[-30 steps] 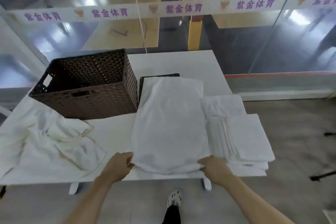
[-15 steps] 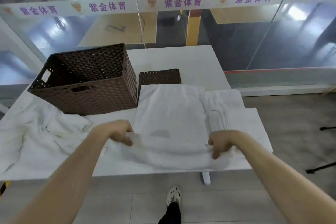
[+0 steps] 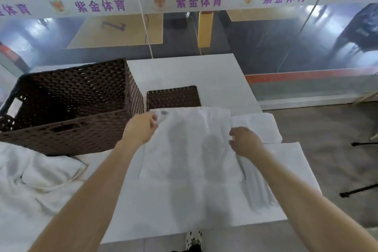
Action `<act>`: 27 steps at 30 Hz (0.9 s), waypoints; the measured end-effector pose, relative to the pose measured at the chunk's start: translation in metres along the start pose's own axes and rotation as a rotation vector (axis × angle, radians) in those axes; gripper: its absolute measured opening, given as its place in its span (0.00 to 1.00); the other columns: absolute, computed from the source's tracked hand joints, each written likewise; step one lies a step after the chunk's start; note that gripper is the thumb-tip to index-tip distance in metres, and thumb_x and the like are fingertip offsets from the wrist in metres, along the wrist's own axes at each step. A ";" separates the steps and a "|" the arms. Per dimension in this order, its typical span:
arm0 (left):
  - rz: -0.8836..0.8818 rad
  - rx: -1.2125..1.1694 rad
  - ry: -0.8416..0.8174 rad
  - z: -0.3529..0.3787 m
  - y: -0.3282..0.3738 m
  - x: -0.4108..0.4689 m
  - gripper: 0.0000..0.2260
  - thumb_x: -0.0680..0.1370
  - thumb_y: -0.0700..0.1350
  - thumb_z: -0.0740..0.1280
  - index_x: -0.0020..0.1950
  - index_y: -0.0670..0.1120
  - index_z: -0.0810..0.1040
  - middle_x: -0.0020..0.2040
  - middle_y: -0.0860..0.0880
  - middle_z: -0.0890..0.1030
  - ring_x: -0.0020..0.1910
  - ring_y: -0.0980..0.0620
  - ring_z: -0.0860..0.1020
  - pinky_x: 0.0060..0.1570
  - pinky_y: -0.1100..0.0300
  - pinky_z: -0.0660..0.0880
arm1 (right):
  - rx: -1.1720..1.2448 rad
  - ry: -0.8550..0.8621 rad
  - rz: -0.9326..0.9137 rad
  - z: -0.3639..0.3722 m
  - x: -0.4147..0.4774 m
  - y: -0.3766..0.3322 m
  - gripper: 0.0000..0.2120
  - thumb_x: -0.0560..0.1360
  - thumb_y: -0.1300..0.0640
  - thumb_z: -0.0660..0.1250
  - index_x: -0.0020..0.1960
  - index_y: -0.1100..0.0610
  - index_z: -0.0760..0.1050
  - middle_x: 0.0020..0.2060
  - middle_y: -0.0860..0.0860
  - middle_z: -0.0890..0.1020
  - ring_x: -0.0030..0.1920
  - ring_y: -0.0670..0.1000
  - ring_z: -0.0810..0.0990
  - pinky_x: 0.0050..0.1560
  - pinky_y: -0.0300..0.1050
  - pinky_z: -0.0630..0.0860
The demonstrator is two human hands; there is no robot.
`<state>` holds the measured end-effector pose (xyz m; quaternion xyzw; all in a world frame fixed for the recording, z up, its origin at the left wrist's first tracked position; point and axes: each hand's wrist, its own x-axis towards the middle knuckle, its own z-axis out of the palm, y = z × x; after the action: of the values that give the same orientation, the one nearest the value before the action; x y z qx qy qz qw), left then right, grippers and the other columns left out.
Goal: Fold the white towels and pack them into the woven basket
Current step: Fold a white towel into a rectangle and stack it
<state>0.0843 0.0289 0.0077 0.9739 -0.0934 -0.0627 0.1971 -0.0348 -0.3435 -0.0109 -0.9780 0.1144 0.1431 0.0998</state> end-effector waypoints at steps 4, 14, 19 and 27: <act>-0.327 -0.012 -0.171 0.092 -0.059 -0.048 0.15 0.80 0.59 0.73 0.57 0.50 0.75 0.56 0.47 0.82 0.59 0.41 0.81 0.56 0.47 0.80 | -0.015 -0.106 -0.074 0.102 -0.032 -0.001 0.19 0.82 0.46 0.67 0.71 0.52 0.76 0.65 0.50 0.78 0.67 0.55 0.78 0.63 0.51 0.77; -0.693 -0.456 -0.210 0.161 -0.126 -0.114 0.16 0.78 0.52 0.78 0.41 0.44 0.77 0.36 0.48 0.87 0.37 0.45 0.88 0.51 0.45 0.85 | -0.046 -0.063 -0.157 0.181 -0.066 0.022 0.27 0.75 0.52 0.77 0.72 0.59 0.76 0.68 0.54 0.78 0.70 0.58 0.78 0.70 0.50 0.73; -0.863 -0.749 -0.214 0.157 -0.139 -0.135 0.09 0.73 0.39 0.83 0.50 0.41 0.88 0.45 0.46 0.90 0.43 0.43 0.90 0.57 0.46 0.85 | -0.016 -0.012 -0.174 0.186 -0.078 0.026 0.32 0.71 0.48 0.79 0.71 0.58 0.77 0.66 0.54 0.79 0.65 0.58 0.79 0.65 0.53 0.78; -0.939 -0.605 -0.182 0.159 -0.131 -0.191 0.09 0.68 0.37 0.83 0.45 0.37 0.86 0.41 0.44 0.89 0.36 0.44 0.89 0.53 0.44 0.87 | 0.012 -0.092 -0.200 0.194 -0.137 0.033 0.34 0.69 0.48 0.75 0.73 0.54 0.72 0.68 0.50 0.75 0.68 0.56 0.75 0.69 0.56 0.75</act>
<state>-0.1065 0.1272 -0.1736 0.8018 0.3554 -0.2512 0.4096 -0.2211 -0.3036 -0.1571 -0.9763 0.0124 0.1764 0.1247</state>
